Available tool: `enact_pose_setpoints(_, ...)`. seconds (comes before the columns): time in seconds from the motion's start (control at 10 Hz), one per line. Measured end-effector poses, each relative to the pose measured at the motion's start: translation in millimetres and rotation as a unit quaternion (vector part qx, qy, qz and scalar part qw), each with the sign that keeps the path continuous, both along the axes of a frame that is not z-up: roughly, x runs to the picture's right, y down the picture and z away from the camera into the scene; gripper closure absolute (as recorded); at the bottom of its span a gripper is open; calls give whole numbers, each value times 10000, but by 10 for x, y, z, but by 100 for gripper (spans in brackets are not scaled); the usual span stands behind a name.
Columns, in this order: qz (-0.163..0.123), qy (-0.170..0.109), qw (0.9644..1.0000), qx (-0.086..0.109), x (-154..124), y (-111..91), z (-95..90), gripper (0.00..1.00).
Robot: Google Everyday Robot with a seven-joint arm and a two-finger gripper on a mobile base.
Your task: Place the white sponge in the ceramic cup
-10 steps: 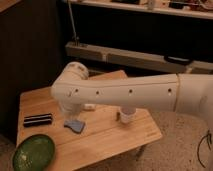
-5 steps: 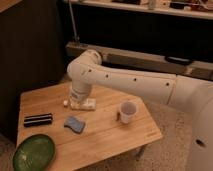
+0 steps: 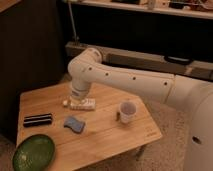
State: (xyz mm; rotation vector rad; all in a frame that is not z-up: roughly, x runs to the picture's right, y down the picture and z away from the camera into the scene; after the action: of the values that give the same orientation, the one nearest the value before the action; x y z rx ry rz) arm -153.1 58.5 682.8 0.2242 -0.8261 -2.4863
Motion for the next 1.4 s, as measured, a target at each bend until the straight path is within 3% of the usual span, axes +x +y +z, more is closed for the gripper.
enact_pose_setpoints(0.3, 80, -157, 9997, 197, -536, 352, -81, 95)
enact_pose_setpoints(0.6, 154, -156, 9998, 19, -686, 615, 25, 95)
enact_pose_setpoints(0.8, 291, -102, 9994, -132, -584, 649, 140, 95)
enact_pose_setpoints(1.0, 518, -7, 9978, -420, -218, 553, 381, 95)
enact_pose_setpoints(1.2, 532, 81, 9966, -619, 25, 418, 612, 95)
enact_pose_setpoints(1.4, 420, 161, 9956, -817, 103, 416, 838, 99)
